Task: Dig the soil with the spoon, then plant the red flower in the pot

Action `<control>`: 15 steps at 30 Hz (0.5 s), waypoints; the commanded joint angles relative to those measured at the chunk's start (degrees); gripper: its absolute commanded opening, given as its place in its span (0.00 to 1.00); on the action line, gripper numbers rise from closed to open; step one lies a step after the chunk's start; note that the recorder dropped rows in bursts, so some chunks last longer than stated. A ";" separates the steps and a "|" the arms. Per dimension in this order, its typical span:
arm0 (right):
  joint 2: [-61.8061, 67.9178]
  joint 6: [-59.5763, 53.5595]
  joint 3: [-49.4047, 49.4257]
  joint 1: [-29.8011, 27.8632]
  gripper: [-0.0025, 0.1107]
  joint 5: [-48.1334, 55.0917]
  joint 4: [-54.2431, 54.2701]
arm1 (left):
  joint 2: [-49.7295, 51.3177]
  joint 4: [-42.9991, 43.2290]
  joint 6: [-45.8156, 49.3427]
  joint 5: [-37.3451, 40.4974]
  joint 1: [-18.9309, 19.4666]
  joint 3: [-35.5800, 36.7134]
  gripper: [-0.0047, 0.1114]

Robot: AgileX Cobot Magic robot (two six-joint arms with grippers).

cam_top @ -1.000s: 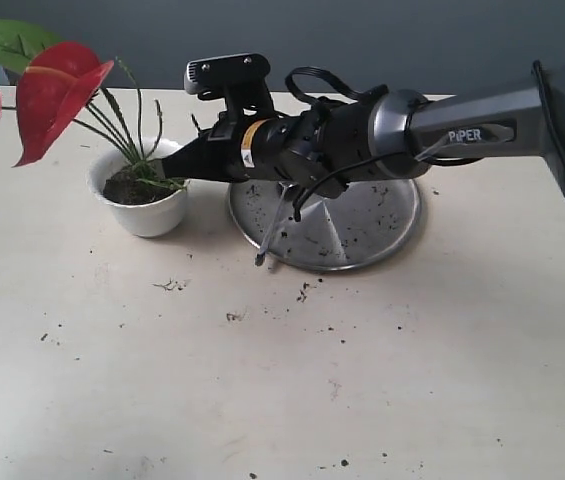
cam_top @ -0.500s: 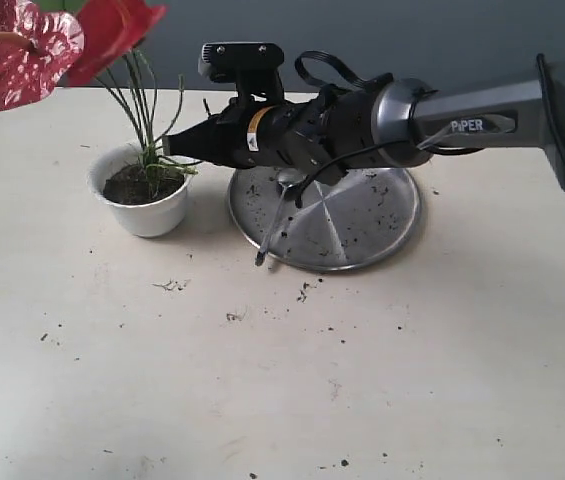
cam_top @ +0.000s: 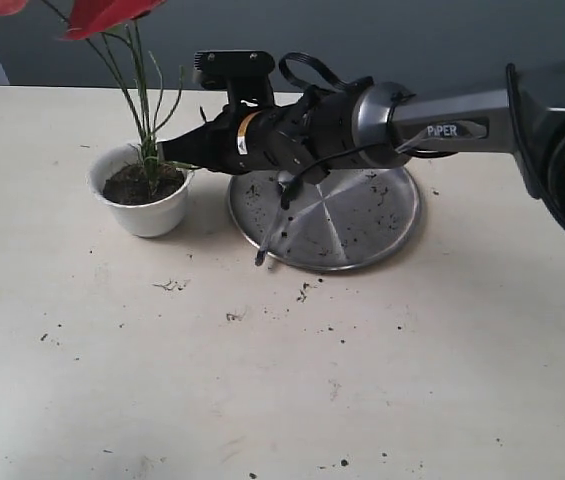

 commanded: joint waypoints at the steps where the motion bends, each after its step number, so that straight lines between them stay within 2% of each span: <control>1: 1.72 -0.80 0.45 2.11 0.02 2.93 -0.77 | -0.28 0.09 -0.06 0.08 -0.14 0.17 0.04; 15: 1.33 -0.80 0.45 2.09 0.02 3.17 -0.66 | -0.28 0.09 -0.06 0.08 -0.14 0.17 0.04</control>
